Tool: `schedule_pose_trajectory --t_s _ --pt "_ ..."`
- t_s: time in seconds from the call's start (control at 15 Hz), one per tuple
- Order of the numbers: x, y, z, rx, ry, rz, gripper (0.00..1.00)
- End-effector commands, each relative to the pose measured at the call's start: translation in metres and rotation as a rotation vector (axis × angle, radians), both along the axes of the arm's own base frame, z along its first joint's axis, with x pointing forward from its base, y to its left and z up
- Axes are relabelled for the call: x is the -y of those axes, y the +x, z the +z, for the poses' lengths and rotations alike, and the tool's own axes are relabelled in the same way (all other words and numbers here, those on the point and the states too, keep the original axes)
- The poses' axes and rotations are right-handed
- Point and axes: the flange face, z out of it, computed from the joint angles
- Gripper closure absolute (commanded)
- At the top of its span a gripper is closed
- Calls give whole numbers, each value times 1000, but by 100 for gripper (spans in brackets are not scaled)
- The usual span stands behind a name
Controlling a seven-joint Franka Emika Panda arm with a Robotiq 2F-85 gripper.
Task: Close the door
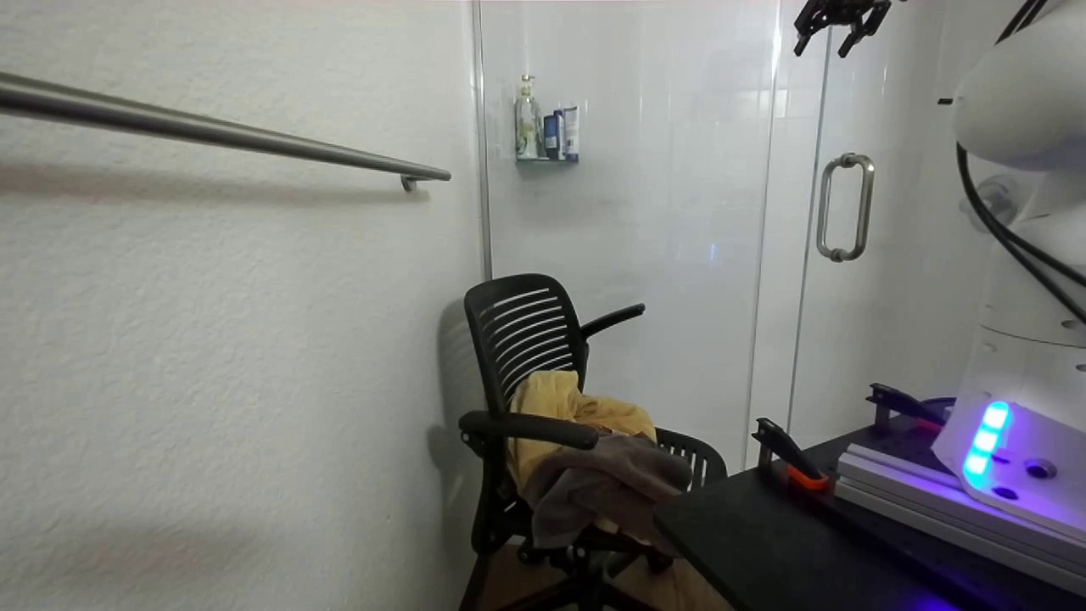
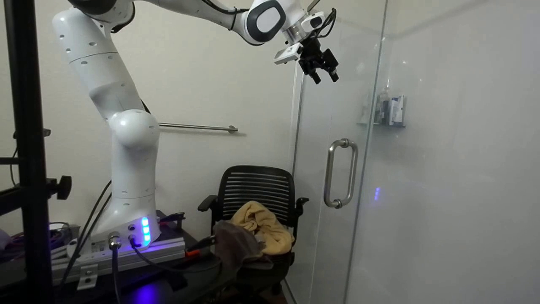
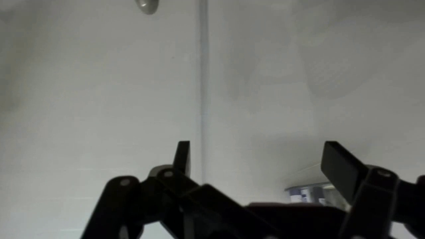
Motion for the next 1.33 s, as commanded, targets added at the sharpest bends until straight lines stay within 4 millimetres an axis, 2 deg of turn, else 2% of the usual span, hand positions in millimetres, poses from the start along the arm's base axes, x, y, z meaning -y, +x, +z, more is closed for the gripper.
schedule_pose_trajectory --t_s 0.0,0.2,0.4,0.73,0.93,1.07,1.27 --pt "-1 18 4 -62 79 116 0" --pt "4 24 4 -80 -17 41 0" --pt "11 19 -2 13 -144 -63 0" --pt "42 7 -27 169 -282 -244 0" --pt "64 -8 -41 173 -338 -336 0" --pt "27 -17 -64 44 -342 -203 0" --pt "-20 -44 -86 -15 -384 -63 0"
